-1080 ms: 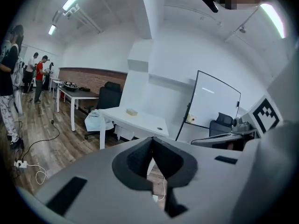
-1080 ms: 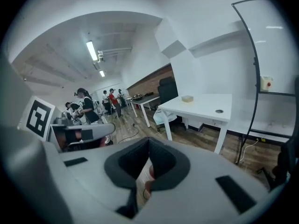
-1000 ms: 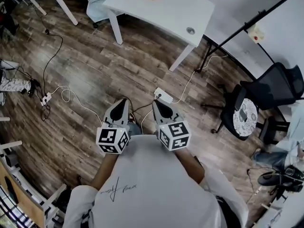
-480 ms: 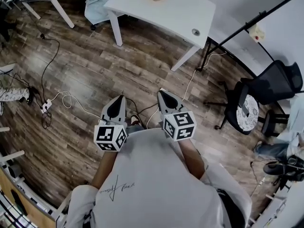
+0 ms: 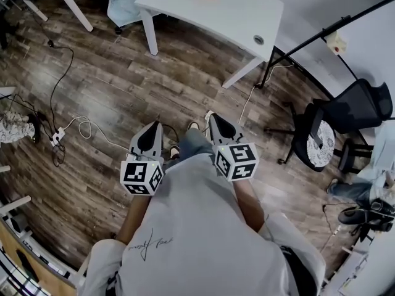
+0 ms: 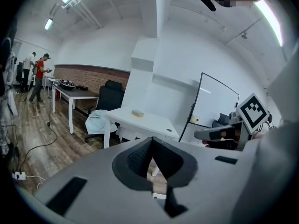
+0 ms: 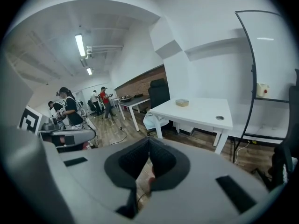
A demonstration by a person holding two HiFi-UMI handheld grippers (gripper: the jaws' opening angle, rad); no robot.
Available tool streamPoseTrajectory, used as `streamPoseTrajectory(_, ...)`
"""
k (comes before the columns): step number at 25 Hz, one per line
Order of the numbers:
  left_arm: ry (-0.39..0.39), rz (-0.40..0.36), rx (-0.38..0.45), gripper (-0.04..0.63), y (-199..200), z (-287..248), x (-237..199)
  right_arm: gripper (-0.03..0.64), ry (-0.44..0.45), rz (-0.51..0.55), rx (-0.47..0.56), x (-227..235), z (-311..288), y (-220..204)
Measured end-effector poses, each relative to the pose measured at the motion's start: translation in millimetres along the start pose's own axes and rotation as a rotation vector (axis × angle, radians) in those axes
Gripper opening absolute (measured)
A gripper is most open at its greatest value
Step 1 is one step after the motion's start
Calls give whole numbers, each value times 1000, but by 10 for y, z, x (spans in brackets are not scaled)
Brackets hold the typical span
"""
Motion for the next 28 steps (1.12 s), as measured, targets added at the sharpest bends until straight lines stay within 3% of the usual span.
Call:
streamPoseTrajectory(8,11,22,-11,8,241,-327,-205,11,51,24,-6,44,-402,287)
streamPoseTrajectory(16,16,3,-28,8,786,-916,-411,11,80,29,1,396,-944,888)
streamPoseTrajectory(21,18,43,33,8,1231,-1131,-577,11,118,38,-18,471,-1241,1229)
streamPoseTrajectory(24,19,33,29,8,1452,-1376,-596,11,121,35,-36,638,-1401,1382)
streamPoseTrajectory(28,-50,79,69,8,1744,-1677,-639,11,120,31,-56,878,-1627,1579)
Point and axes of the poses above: the fingertips, and each gripper's own axes: z backward along the fingers, x to its right, y out of its top, the point moved 5 cm from there along z, backward along the fingers, and after that the axes turned 15 degrees about -x, right-handed, at the moved point
